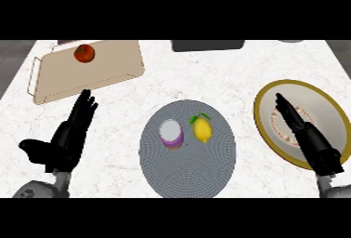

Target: Pick the can from the placemat and place it in the bowl

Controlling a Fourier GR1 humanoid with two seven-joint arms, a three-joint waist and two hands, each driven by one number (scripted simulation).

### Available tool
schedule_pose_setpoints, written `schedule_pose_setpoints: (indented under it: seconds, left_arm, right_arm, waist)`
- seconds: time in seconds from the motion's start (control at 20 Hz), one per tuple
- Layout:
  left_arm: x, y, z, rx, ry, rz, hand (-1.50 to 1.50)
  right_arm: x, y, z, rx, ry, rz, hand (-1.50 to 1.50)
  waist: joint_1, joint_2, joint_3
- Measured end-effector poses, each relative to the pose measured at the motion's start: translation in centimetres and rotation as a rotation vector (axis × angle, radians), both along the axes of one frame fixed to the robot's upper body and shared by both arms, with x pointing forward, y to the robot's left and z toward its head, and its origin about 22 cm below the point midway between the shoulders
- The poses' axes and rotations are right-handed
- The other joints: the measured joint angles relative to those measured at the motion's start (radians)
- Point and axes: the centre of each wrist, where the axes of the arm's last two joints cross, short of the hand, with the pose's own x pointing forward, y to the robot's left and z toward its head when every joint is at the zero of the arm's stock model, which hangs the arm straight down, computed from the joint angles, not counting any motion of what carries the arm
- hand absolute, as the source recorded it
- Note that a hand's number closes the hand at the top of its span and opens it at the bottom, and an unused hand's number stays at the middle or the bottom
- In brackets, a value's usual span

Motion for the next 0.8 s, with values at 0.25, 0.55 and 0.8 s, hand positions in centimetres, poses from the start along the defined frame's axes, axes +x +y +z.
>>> schedule_pose_setpoints:
  seconds: [0.25,0.55,0.8]
  left_arm:
    - [1.8,1.7,2.8,0.062,-0.114,0.03,0.0]
    - [2.9,3.3,4.6,0.091,-0.178,0.08,0.0]
    - [3.4,4.5,5.5,0.094,-0.192,0.105,0.0]
  right_arm:
    - [1.7,9.5,1.5,0.213,-0.095,0.059,-1.5]
    - [3.3,14.6,3.6,0.107,-0.321,-0.136,-1.5]
    - [2.3,20.7,2.9,0.006,-0.437,-0.229,-1.5]
  waist:
    - [0.053,0.002,-0.033]
    - [0.063,-0.009,-0.054]
    - [0.059,-0.011,-0.056]
